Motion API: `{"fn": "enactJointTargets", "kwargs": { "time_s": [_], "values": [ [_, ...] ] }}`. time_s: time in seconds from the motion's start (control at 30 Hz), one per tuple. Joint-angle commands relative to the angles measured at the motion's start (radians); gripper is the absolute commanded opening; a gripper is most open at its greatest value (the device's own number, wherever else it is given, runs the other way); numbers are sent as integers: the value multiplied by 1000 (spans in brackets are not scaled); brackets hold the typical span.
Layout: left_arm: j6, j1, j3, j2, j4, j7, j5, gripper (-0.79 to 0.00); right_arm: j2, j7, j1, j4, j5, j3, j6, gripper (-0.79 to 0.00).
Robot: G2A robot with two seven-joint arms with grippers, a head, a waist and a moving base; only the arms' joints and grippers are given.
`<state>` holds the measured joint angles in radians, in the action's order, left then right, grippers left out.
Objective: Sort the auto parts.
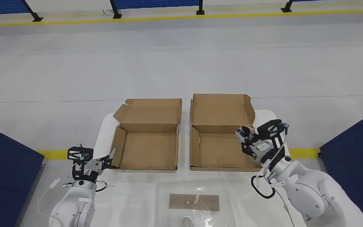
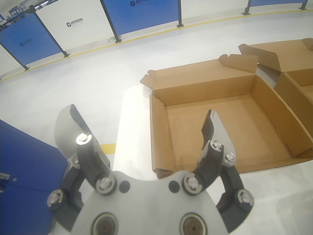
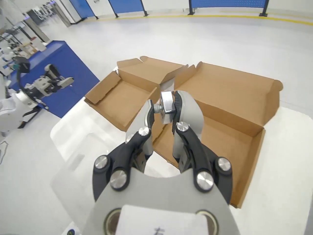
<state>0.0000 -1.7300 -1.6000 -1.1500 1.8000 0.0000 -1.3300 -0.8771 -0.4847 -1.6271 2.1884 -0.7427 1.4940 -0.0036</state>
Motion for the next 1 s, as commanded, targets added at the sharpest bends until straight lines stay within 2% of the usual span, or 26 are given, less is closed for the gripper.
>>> {"fn": "enactJointTargets", "kwargs": {
  "time_s": [0.0,0.23,0.43,0.73,0.97],
  "values": [
    [0,0,0,0,0,0,0,0,-4,-49,48,-21,-26,-36,38,-785],
    [0,0,0,0,0,0,0,0,-23,-182,212,-160,-93,-166,125,-785],
    [0,0,0,0,0,0,0,0,-44,-209,290,-281,-145,-260,185,-785],
    [0,0,0,0,0,0,0,0,-67,-218,325,-402,-142,-327,205,-785],
    [0,0,0,0,0,0,0,0,-68,-216,324,-405,-139,-327,205,-785]
  ]
}}
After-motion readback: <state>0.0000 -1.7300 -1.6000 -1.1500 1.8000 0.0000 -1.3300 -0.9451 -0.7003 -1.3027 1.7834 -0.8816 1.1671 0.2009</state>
